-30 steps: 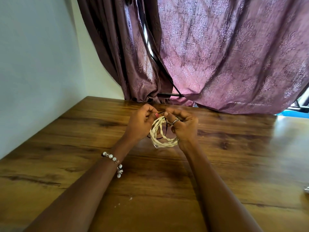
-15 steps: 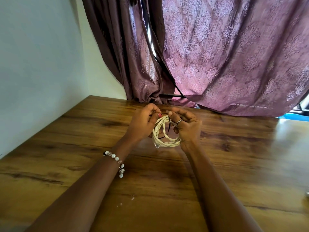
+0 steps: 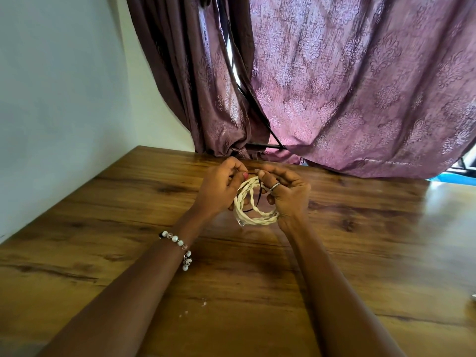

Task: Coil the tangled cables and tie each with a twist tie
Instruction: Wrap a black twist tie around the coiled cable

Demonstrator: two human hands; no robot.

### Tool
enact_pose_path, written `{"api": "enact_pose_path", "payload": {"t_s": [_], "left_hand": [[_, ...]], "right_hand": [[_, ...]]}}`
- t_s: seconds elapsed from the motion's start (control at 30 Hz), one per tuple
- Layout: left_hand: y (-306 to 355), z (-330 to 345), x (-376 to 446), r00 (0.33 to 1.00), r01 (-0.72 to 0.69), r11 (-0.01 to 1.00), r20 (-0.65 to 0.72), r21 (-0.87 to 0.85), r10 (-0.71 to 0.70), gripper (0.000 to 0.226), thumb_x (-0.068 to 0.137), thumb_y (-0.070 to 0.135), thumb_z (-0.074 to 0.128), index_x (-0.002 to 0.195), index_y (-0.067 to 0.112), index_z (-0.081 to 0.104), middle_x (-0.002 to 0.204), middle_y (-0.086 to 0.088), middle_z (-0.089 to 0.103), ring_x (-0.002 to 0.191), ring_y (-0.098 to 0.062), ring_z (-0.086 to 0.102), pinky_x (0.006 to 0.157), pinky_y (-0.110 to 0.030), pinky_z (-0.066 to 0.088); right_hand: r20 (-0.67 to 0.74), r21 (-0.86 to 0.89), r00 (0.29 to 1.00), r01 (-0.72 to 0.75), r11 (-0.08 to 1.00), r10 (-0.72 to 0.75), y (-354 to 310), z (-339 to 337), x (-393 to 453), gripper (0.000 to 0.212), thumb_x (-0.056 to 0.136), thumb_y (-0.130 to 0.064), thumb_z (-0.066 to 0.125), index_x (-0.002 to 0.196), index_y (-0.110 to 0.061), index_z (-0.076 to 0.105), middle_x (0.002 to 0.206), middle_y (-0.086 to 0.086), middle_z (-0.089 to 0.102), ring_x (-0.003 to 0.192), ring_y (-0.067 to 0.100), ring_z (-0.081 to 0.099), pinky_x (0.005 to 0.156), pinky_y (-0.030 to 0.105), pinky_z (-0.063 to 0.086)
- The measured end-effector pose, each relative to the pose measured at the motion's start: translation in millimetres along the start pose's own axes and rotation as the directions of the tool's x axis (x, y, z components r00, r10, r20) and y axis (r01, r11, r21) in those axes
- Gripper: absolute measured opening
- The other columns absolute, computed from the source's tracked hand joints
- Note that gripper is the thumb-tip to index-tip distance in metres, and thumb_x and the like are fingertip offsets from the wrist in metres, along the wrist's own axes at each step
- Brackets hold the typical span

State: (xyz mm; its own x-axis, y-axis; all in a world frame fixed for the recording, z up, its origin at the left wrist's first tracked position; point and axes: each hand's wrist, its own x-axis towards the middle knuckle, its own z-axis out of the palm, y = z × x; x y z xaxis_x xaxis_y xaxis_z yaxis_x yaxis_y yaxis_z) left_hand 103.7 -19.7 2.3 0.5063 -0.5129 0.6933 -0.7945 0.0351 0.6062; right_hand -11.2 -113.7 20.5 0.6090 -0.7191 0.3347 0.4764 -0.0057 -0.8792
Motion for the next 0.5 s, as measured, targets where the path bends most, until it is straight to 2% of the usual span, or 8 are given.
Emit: {"api": "enact_pose_path", "payload": {"t_s": [0.33, 0.5], "left_hand": [[0.5, 0.1, -1.0, 0.999, -0.047, 0.999, -0.006, -0.003, 0.047, 0.004, 0.093, 0.012, 0.056, 0.092, 0.013, 0.059, 0.078, -0.003, 0.068, 0.067, -0.010, 0.063, 0.055, -0.027, 0.048], [0.3, 0.6, -1.1, 0.999, -0.042, 0.999, 0.019, 0.017, 0.042, 0.004, 0.093, 0.015, 0.056, 0.093, 0.014, 0.059, 0.079, -0.005, 0.068, 0.067, -0.018, 0.064, 0.055, -0.036, 0.048]], "right_hand": [[0.002, -0.026, 1.000, 0.007, 1.000, -0.007, 4.3, -1.4, 3.0, 0.019, 0.080, 0.008, 0.067, 0.099, 0.010, 0.066, 0.061, -0.004, 0.070, 0.047, 0.001, 0.058, 0.042, 0.011, 0.041], [0.021, -0.046, 1.000, 0.022, 0.999, -0.021, 5.3, -1.6, 3.2, 0.013, 0.079, 0.009, 0.067, 0.091, 0.003, 0.067, 0.058, -0.005, 0.069, 0.046, 0.001, 0.058, 0.041, 0.011, 0.040]]}}
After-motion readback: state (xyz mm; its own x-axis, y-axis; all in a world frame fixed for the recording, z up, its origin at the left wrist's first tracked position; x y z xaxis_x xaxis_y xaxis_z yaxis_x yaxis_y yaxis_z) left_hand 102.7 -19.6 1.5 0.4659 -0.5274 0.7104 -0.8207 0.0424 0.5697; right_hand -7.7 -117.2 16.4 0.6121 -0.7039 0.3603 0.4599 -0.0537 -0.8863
